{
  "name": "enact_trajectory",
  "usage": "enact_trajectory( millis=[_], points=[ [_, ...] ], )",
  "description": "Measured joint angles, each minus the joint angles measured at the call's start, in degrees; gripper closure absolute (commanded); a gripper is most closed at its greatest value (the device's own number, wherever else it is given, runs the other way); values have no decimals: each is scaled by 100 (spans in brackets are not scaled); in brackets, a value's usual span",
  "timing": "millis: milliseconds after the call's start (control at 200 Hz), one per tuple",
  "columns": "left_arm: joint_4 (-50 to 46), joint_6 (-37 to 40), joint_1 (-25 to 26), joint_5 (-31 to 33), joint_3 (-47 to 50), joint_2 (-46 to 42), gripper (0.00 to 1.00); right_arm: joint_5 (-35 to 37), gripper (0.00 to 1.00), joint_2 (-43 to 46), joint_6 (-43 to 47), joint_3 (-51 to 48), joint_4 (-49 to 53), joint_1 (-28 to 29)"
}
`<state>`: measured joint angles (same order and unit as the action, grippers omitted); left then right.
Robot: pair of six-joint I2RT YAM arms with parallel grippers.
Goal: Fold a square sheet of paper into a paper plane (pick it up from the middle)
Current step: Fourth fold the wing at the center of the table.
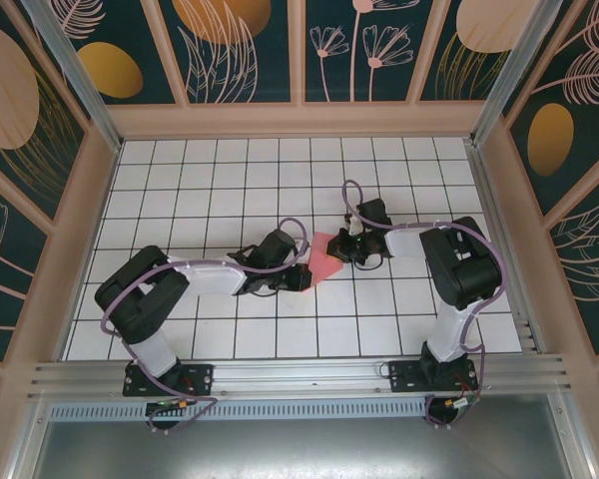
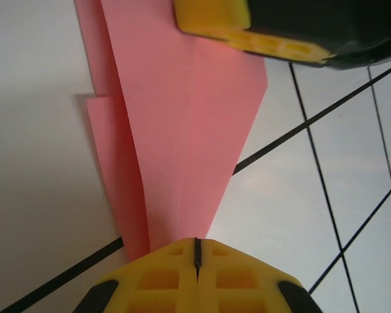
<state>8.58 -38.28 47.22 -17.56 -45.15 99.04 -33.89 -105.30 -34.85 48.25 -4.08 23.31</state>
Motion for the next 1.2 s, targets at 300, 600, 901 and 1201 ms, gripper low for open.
enact_trajectory(
  millis=[300, 600, 901, 1201],
  points=[
    [13, -15, 7, 90, 17, 188, 100, 63, 98, 68, 153, 4, 42, 11],
    [588, -120, 4, 92, 354, 129, 100, 258, 96, 413, 455, 13, 291, 52],
    [800, -151, 4, 42, 463, 122, 100, 129, 95, 957, 278, -468, -44, 557],
    [817, -151, 4, 37, 472, 116, 100, 151, 96, 568, 188, -481, -153, 931]
  ],
)
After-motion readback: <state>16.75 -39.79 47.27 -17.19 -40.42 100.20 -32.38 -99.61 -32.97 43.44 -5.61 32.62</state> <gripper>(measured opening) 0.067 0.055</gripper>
